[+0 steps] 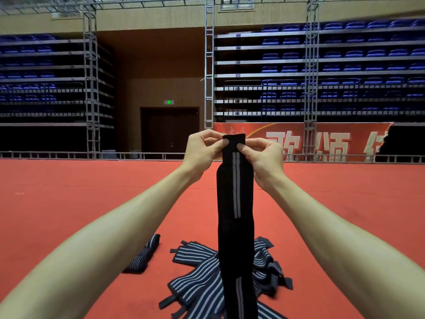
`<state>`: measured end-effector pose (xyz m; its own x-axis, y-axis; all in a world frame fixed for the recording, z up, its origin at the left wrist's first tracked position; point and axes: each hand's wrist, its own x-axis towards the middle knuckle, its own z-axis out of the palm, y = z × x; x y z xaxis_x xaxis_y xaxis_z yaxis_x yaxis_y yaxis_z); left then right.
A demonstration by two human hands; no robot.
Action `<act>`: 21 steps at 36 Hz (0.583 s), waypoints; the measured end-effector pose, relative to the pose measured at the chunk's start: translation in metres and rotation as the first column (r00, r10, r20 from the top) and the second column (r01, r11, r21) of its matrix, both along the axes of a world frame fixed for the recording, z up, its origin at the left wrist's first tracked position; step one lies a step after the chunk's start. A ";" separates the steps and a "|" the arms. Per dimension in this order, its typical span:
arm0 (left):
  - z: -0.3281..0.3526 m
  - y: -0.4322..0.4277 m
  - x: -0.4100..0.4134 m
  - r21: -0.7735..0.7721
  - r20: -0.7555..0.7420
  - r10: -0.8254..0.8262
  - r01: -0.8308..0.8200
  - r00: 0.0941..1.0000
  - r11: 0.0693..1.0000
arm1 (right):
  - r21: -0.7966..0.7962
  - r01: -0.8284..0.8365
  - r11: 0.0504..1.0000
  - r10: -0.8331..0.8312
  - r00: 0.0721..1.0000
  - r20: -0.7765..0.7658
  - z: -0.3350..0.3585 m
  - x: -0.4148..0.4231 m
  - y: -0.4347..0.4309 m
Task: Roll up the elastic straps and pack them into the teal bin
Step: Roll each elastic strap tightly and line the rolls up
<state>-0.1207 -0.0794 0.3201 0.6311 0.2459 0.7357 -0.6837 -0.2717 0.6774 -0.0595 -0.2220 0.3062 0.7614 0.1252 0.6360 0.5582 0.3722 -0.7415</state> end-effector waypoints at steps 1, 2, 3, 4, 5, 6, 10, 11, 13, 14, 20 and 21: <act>0.000 0.000 0.000 0.000 -0.003 -0.001 0.001 1.000 1.000 | 0.002 -0.003 1.000 0.003 1.000 0.009 0.000 -0.001 0.000; 0.000 0.000 0.000 0.001 -0.006 0.000 0.000 1.000 1.000 | 0.005 -0.004 1.000 0.004 1.000 0.020 0.000 -0.002 -0.001; -0.001 0.000 0.000 0.003 -0.010 0.001 -0.001 1.000 1.000 | 0.011 -0.006 1.000 0.006 0.999 0.033 0.000 -0.003 -0.001; -0.001 0.000 0.000 0.006 -0.013 0.004 -0.004 1.000 1.000 | 0.018 -0.007 1.000 0.006 0.999 0.042 0.000 -0.004 -0.001; -0.001 0.000 0.001 0.008 -0.015 0.008 -0.008 1.000 1.000 | 0.026 -0.007 1.000 0.006 0.999 0.049 -0.001 -0.005 -0.001; -0.002 0.000 0.001 0.012 -0.014 0.015 -0.015 1.000 1.000 | 0.033 -0.004 0.999 0.002 0.998 0.057 -0.001 -0.005 -0.001; -0.002 0.001 0.001 0.037 0.006 0.055 -0.055 0.998 0.998 | 0.027 0.025 0.999 -0.027 0.993 0.113 -0.002 -0.005 -0.002; -0.001 0.000 0.001 0.043 0.008 0.061 -0.062 0.998 0.997 | 0.008 0.050 0.999 -0.051 0.989 0.142 -0.002 -0.004 -0.002; -0.002 0.001 0.001 0.055 0.003 0.071 -0.071 0.997 0.996 | -0.036 0.123 0.992 -0.113 0.971 0.211 -0.002 -0.002 -0.001; -0.002 0.001 0.002 0.060 -0.003 0.076 -0.076 0.997 0.995 | -0.058 0.159 0.986 -0.140 0.958 0.252 -0.002 -0.002 -0.001; -0.006 0.005 0.004 0.088 0.014 0.105 -0.106 0.994 0.990 | -0.114 0.200 0.973 -0.145 0.916 0.375 -0.003 -0.002 -0.001; -0.005 0.004 0.003 0.084 0.024 0.095 -0.097 0.995 0.992 | -0.109 0.186 0.976 -0.133 0.918 0.374 -0.004 -0.002 0.000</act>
